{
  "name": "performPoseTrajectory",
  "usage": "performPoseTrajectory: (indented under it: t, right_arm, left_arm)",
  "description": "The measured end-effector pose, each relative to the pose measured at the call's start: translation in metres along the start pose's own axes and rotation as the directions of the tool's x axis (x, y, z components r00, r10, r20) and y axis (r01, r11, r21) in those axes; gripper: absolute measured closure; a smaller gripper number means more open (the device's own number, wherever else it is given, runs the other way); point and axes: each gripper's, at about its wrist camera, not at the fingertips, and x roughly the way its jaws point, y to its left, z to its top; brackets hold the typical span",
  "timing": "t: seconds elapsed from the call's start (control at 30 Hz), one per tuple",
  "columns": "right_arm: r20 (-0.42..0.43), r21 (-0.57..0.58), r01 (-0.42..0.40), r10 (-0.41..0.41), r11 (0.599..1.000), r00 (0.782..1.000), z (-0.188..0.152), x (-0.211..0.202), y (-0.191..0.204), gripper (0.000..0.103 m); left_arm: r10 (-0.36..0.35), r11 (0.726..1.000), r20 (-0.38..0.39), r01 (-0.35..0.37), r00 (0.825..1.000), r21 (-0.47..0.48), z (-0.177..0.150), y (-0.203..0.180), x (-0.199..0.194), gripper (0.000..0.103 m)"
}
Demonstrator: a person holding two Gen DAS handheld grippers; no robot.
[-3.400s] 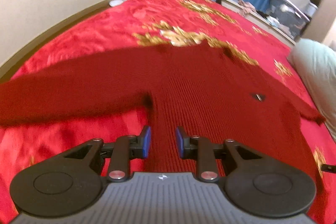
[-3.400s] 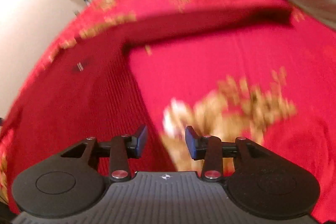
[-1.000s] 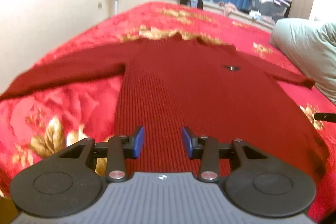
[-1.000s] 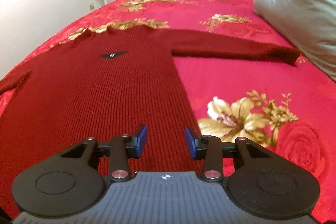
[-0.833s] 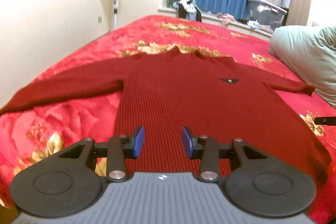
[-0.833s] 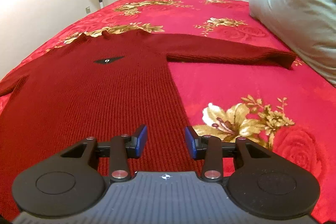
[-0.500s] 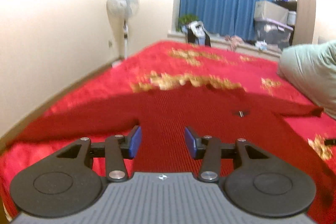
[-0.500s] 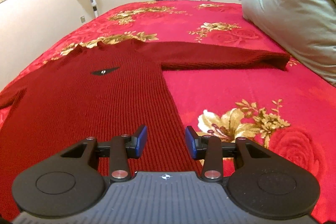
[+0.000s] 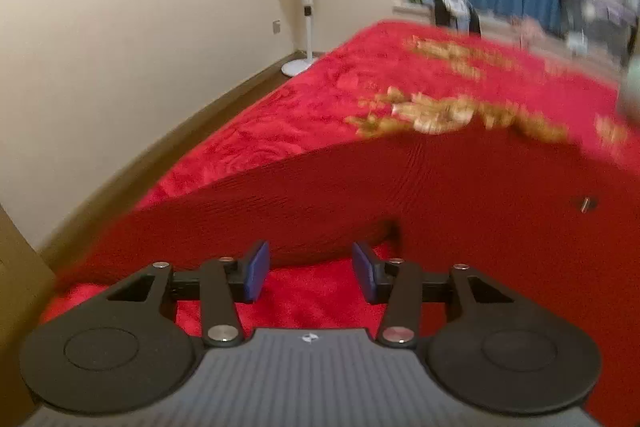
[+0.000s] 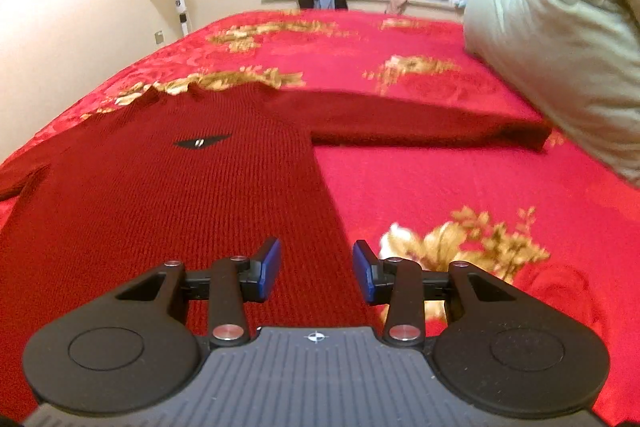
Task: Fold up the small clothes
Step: 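Grasp a sweater sleeve with the left tool and lift it across the body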
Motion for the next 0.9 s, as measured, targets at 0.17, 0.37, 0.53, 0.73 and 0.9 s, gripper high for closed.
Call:
performPoseTrajectory:
  t: [0.17,0.37,0.53,0.73,0.9]
  right_arm:
    - [0.145,0.015,-0.003,0.001,1.0,0.989,0.019,-0.033,0.006,0.061]
    - [0.281,-0.002,-0.004,0.005,1.0,0.96,0.062,-0.07,0.023,0.06]
    - [0.311,-0.036,-0.104,0.11,0.994,0.944,0.085,-0.06,0.039,0.06]
    - [0.219,-0.047,-0.127,0.135,0.991,0.966,0.056,-0.001,0.048,0.057]
    - [0.176,-0.128,-0.106,0.127,0.986,0.976,0.047,0.023,0.059,0.057]
  left_arm:
    - [-0.017,0.999,0.007,0.018,1.0,-0.031,0.007,0.0,0.003,0.05]
    - [-0.007,0.999,0.014,0.008,1.0,-0.037,0.007,-0.001,0.004,0.05]
    - [0.033,0.996,-0.006,-0.034,0.999,-0.087,0.005,0.017,0.006,0.05]
    - [0.108,0.969,-0.02,-0.11,0.994,-0.222,0.005,0.065,0.006,0.057]
    - [0.126,0.935,-0.077,-0.145,0.989,-0.325,0.003,0.109,0.023,0.092]
